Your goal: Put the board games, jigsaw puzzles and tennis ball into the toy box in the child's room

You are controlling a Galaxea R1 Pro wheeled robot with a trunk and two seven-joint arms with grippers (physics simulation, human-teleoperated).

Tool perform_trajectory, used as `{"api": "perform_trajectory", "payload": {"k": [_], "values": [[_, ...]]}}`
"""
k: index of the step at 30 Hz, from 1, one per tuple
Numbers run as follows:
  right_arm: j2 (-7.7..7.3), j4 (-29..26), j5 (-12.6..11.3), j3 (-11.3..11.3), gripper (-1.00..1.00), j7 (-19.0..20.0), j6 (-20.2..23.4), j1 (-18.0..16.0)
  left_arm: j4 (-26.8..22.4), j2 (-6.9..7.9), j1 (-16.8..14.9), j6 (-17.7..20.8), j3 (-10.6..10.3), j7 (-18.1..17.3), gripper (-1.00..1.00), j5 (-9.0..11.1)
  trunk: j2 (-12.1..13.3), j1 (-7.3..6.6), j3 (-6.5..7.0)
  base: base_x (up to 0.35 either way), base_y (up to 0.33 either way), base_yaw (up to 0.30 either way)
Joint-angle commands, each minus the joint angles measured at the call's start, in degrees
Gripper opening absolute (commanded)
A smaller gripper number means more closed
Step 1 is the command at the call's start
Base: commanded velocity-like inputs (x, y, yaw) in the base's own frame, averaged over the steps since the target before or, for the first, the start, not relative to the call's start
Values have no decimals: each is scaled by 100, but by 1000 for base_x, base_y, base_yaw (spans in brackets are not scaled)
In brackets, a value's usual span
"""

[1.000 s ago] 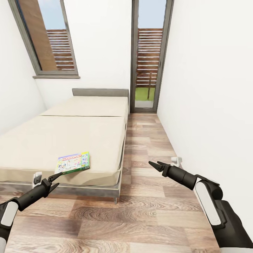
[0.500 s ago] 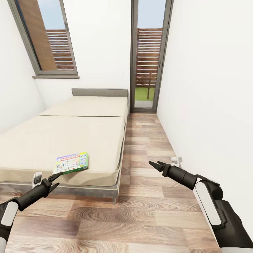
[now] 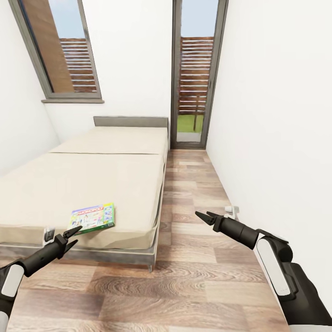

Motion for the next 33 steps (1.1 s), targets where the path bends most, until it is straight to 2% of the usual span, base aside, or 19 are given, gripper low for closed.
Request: {"api": "perform_trajectory", "payload": {"k": [1, 33], "values": [[0, -1, -26, -6, 100, 6, 40, -3, 0, -1, -4, 30, 10, -19, 100, 7, -2, 0, -5, 69, 9, 0], [0, -1, -34, -6, 100, 8, 48, -3, -5, 7, -4, 31, 19, -38, 100, 7, -2, 0, -5, 16, 7, 0]]}}
